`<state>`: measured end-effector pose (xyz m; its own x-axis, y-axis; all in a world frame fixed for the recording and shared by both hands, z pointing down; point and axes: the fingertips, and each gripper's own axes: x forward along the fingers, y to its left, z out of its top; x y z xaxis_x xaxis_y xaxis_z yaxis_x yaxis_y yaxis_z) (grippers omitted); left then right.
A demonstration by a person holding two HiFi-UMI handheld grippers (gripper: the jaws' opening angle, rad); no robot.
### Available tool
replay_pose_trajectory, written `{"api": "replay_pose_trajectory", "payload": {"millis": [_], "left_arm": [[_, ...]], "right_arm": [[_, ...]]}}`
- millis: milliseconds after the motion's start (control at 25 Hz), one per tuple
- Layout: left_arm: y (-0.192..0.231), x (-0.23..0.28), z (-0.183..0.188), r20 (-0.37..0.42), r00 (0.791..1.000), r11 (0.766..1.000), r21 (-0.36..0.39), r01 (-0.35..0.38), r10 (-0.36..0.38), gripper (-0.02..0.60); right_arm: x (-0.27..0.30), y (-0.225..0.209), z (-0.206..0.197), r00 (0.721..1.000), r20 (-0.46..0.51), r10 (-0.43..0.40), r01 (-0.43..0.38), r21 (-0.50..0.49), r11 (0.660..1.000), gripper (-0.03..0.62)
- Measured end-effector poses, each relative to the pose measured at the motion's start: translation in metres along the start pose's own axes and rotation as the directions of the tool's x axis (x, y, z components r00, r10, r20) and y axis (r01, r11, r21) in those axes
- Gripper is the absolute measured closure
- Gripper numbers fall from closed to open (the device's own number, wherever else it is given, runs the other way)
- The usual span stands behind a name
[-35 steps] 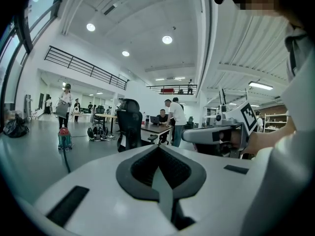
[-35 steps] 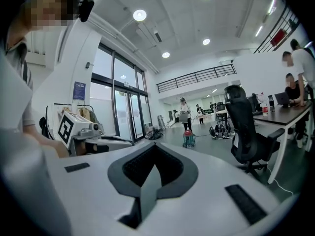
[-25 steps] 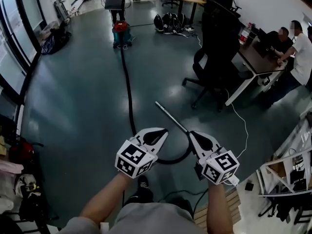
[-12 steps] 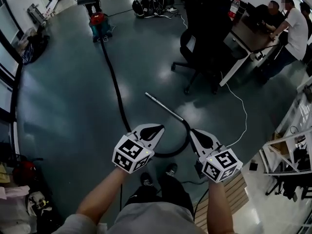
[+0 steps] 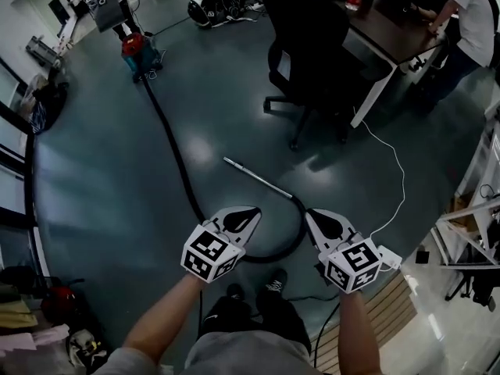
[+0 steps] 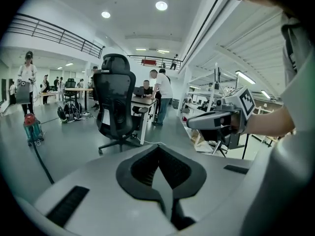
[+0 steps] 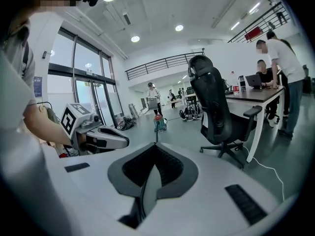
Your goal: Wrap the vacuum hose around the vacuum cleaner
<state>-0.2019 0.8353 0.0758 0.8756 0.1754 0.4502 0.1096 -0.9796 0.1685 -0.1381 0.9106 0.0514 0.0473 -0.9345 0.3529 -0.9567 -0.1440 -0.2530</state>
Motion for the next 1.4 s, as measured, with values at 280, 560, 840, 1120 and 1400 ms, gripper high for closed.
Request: {"api": "replay_pose_trajectory", "payload": {"millis": [280, 560, 840, 1120, 1400], "left_arm": [[0.061, 0.086, -0.05, -0.122, 0.99, 0.996, 0.046, 0.078, -0.071, 0.575], [0.117, 0.181, -0.162, -0.199, 0.958, 0.965, 0.12, 0.231, -0.205, 0.575], [0.19, 0.292, -0.31, -0.321, 0.909, 0.922, 0.191, 0.337, -0.265, 0.575], [0.238, 0.395, -0.443, -0.419, 0.864, 0.873, 0.263, 0.411, -0.28, 0.574], [0.302, 0.483, -0.561, -0.555, 0.804, 0.796, 0.377, 0.474, -0.216, 0.482]], "right_arm": [[0.047, -0.072, -0.048, 0.996, -0.028, -0.09, 0.091, 0.039, 0.995, 0.591], [0.109, -0.115, -0.162, 0.975, -0.103, -0.199, 0.203, 0.033, 0.979, 0.591], [0.192, -0.155, -0.293, 0.957, -0.137, -0.254, 0.265, 0.064, 0.962, 0.591], [0.263, -0.206, -0.408, 0.944, -0.103, -0.313, 0.324, 0.129, 0.937, 0.591], [0.308, -0.235, -0.52, 0.93, -0.099, -0.353, 0.366, 0.19, 0.911, 0.591]]}}
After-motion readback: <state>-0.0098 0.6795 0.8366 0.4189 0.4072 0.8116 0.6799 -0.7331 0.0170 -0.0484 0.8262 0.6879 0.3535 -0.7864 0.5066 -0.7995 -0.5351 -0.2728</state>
